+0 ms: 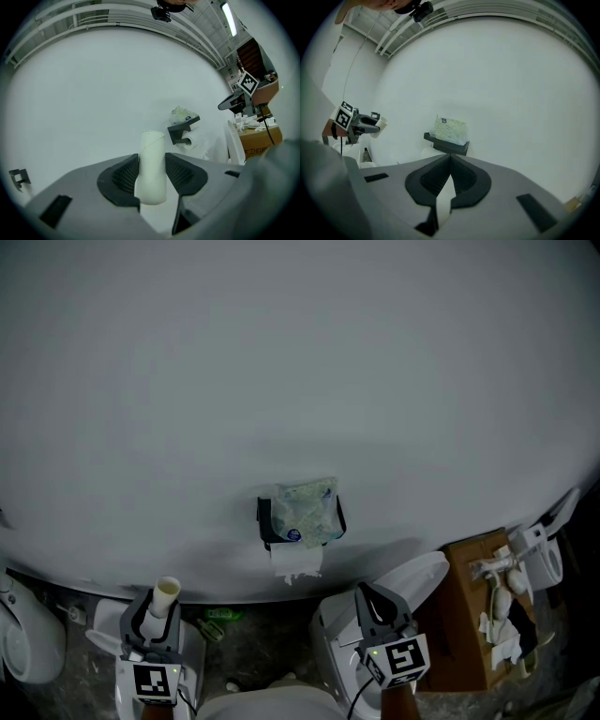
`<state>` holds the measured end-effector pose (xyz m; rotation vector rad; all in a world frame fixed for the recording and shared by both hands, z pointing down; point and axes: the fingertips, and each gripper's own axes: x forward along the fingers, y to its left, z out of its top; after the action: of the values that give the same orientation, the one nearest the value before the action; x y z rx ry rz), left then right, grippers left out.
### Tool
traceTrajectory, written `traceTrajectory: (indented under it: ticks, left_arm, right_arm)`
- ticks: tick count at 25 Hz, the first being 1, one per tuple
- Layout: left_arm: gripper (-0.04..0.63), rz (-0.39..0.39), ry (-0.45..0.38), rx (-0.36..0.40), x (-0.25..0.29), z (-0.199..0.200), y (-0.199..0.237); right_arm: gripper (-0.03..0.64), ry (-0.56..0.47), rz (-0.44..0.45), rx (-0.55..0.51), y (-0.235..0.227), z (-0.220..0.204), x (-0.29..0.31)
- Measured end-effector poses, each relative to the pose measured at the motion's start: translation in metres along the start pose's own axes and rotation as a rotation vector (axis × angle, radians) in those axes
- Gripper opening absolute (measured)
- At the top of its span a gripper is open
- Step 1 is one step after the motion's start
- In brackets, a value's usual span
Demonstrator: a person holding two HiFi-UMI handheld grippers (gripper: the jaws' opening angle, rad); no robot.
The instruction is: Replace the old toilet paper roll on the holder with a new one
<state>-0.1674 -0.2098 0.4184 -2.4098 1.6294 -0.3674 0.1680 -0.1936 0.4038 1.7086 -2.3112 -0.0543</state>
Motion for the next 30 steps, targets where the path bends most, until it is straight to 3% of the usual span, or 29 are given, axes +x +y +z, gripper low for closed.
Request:
traceTrajectory:
  ticks: [30]
  left_arm:
    - [0.187,-0.019,-0.009,0.028,-0.008,-0.007,0.011]
  right_arm:
    - [0.000,0.010,0.024,-0.009,0.032,0.003,0.010]
